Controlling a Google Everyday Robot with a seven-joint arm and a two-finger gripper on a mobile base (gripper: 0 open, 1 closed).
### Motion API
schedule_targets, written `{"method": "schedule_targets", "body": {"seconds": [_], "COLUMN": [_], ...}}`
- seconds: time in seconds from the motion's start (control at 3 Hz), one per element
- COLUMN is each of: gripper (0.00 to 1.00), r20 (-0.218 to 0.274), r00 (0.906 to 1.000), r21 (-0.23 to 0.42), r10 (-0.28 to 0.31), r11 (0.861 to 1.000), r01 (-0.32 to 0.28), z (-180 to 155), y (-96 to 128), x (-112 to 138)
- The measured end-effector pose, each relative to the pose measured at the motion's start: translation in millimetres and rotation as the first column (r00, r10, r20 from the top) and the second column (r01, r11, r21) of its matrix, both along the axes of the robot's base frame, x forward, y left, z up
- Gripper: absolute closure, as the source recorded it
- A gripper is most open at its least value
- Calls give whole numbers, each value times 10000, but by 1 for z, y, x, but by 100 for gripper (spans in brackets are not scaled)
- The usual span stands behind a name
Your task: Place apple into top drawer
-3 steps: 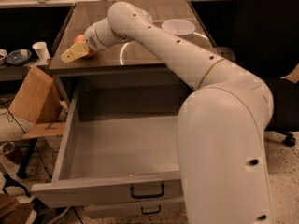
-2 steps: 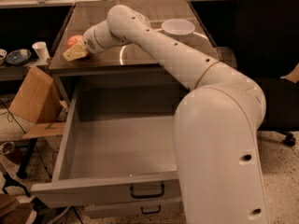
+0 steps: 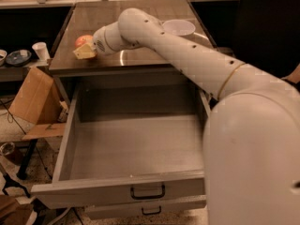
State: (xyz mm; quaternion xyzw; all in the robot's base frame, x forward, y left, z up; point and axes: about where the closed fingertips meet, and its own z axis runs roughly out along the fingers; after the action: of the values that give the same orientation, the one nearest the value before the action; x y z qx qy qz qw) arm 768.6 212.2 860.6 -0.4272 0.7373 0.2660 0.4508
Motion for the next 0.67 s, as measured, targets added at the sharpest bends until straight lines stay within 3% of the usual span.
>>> {"method": "schedule_targets", "body": {"seconds": [0.33,0.67], "gripper": [100,100], "r20": [120,-132], "r00": [9996,9992], "r21": [-53,-338], "r10": [-254,-378], "r11": [9997,9987], "r01": [255,373], "z": [16,19], "y": [-52,-100], "x": [-46,-90]}}
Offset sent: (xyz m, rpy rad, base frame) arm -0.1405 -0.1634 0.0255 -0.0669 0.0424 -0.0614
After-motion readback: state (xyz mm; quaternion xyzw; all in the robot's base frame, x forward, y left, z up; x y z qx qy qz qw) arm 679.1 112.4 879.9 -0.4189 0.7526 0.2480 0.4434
